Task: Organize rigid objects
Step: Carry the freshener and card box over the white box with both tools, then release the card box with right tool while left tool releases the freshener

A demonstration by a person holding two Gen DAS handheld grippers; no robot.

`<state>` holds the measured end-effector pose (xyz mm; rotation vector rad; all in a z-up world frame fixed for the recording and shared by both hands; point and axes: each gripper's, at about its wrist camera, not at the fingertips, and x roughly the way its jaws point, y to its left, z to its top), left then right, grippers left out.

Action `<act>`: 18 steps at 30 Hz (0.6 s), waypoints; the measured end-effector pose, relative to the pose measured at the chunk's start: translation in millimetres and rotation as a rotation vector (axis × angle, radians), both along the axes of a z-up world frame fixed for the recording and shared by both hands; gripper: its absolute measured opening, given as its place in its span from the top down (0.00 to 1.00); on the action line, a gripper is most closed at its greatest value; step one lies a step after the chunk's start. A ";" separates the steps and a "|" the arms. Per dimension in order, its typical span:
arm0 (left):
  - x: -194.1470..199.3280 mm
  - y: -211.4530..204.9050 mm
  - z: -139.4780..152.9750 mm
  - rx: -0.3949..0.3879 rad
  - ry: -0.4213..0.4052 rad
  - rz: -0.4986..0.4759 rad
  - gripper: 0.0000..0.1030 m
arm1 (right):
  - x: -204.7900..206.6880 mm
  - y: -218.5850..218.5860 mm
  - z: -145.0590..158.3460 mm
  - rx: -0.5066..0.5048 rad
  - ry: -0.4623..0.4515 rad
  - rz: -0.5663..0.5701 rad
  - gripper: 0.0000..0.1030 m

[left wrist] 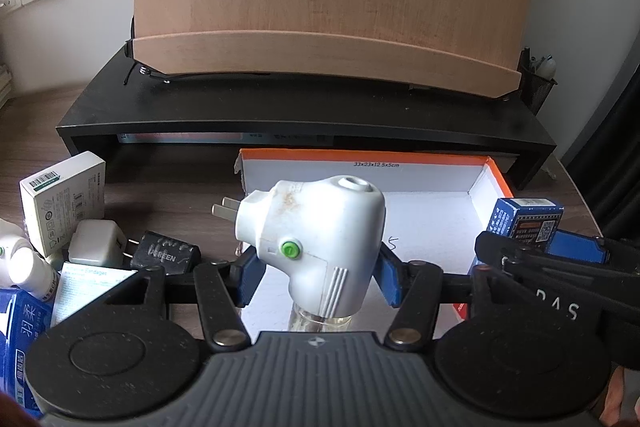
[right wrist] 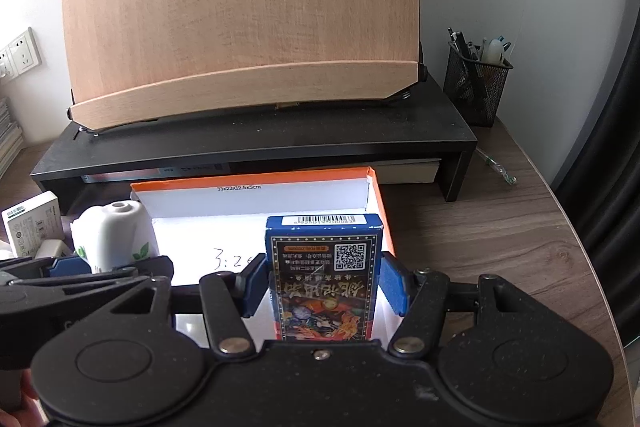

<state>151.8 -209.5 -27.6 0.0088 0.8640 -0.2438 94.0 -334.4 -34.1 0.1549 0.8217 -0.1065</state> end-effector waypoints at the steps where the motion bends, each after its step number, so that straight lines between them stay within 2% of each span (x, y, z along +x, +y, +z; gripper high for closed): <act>1: 1.0 -0.2 -0.4 0.000 0.000 -0.001 0.43 | 1.8 0.1 -0.2 0.000 0.001 0.002 0.31; 14: 11.6 -1.4 -6.7 0.004 0.012 0.005 0.43 | 28.6 1.3 -11.7 -0.020 0.033 0.030 0.31; 18: 13.5 -2.6 -7.6 0.000 0.017 0.006 0.43 | 26.1 0.5 -7.7 -0.036 -0.013 0.030 0.30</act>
